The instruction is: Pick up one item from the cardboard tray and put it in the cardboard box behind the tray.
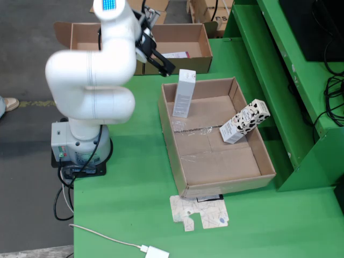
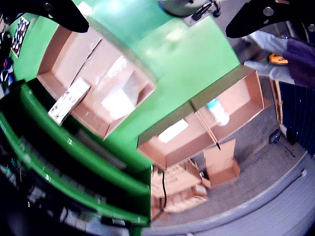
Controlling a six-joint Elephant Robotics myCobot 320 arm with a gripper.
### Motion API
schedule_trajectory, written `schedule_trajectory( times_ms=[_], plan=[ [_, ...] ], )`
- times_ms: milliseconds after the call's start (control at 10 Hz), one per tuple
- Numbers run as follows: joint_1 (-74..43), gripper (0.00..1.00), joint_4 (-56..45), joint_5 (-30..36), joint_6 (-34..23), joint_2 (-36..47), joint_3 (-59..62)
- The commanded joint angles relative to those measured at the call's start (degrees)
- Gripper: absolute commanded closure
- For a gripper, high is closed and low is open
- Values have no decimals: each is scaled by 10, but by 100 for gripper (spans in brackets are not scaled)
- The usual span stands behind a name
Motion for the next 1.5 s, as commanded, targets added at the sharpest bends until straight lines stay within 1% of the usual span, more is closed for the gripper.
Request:
schedule_trajectory(
  times_ms=[0,100,200,300,400,600,1400],
  plan=[
    [42,0,-427,-453,-132,312,224],
    [36,0,-422,-458,-142,320,224],
    [44,0,-399,-484,-179,345,224],
    [44,0,-399,-484,-179,345,224],
    [57,0,-364,-524,-234,382,224],
    [62,0,-360,-532,-241,395,224],
    [62,0,-360,-532,-241,395,224]
  ],
)
